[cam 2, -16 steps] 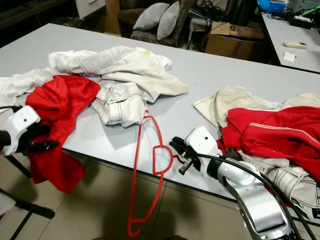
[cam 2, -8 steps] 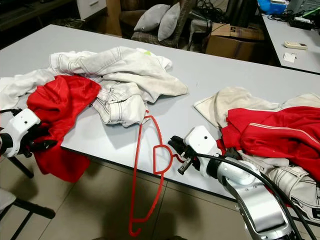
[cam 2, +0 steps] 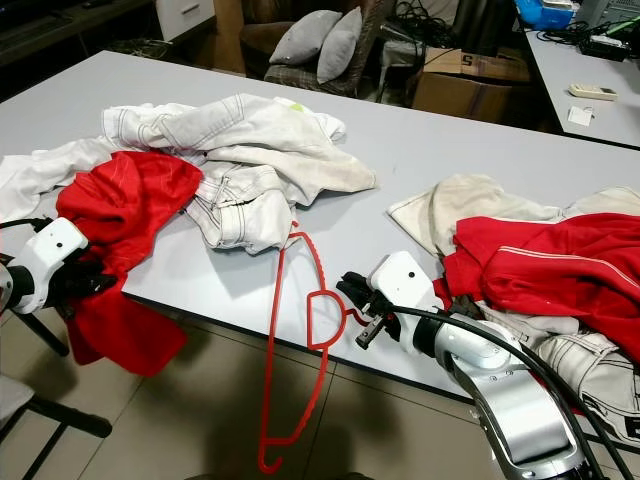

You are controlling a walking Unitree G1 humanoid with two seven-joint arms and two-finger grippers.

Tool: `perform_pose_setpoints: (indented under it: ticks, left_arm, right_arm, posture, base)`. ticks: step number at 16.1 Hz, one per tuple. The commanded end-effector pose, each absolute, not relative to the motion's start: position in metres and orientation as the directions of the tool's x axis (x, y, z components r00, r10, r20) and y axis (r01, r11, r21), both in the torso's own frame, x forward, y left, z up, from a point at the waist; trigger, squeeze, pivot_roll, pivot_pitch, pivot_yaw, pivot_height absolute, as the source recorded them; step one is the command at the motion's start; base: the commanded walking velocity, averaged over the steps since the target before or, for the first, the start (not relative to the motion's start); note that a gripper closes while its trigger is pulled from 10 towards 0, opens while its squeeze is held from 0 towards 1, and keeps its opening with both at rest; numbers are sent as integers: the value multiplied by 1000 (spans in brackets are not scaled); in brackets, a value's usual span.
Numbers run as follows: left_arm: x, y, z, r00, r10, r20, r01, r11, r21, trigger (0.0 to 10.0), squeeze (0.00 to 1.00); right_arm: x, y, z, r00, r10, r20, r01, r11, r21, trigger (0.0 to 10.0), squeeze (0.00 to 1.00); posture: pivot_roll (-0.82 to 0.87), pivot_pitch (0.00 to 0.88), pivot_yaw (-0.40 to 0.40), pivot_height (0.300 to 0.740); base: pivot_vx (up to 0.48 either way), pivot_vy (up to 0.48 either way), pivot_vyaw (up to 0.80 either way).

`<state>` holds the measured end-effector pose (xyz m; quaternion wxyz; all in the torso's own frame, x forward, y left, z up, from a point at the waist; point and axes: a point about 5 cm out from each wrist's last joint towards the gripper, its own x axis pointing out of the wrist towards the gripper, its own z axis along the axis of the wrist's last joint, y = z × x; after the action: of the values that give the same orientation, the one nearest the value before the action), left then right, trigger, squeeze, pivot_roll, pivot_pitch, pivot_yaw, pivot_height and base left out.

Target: Hang hanger

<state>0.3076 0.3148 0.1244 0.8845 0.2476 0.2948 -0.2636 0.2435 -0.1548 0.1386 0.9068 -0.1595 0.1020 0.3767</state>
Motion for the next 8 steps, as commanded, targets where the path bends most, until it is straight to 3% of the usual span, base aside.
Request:
perform_pose_setpoints:
  ticks: [1,8]
  left_arm:
    - [309,312,121,676,-319,-664,617,737,275,0,0]
    - [311,314,126,700,-324,-636,598,752,276,0,0]
  right_arm:
    - [244,-155,139,682,656,-323,-728,652,-212,10000,0]
    - [244,-155,138,684,654,-324,-726,654,-213,10000,0]
  posture:
    - [-53,26,-2,740]
    - [-53,26,-2,740]
  base:
    - [0,0,0]
    - [0,0,0]
